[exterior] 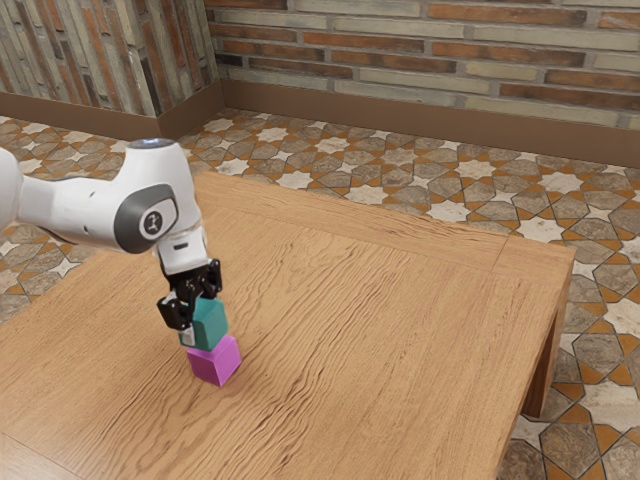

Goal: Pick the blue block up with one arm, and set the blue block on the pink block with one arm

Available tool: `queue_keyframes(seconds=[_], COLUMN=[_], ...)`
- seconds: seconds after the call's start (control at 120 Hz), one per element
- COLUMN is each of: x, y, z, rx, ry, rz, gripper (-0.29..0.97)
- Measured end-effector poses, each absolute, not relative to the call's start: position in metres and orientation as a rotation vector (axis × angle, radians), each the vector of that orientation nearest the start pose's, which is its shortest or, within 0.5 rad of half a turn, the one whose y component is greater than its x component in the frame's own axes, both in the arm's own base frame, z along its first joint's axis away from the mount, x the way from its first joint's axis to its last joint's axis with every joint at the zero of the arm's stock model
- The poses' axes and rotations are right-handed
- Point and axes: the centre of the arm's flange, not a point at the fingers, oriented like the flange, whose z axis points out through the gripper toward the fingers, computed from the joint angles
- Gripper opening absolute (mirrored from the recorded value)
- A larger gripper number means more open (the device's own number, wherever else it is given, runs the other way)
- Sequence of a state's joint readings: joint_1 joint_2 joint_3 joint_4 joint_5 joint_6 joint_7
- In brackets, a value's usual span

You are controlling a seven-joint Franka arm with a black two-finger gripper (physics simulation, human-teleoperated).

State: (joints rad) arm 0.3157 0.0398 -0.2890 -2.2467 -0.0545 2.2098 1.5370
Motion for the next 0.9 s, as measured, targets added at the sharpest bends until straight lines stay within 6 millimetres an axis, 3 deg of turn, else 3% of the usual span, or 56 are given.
queue_keyframes(seconds=[0.233,0.367,0.5,0.608,0.708,0.8,0.9], x=[0.518,0.518,0.520,0.543,0.541,0.531,0.525], y=[-0.002,-0.008,-0.008,-0.006,0.023,0.044,0.044], z=[0.339,0.348,0.424,0.534,0.605,0.627,0.647], rx=[-2.360,-2.342,-2.374,-2.396,-2.545,-2.698,-2.795], ry=[2.228,2.239,2.191,2.104,1.839,1.582,1.368], rz=[0.040,0.030,-0.077,-0.189,-0.162,-0.087,-0.061], gripper=[0.53,0.60,0.64,0.65,0.66,0.67,0.67])
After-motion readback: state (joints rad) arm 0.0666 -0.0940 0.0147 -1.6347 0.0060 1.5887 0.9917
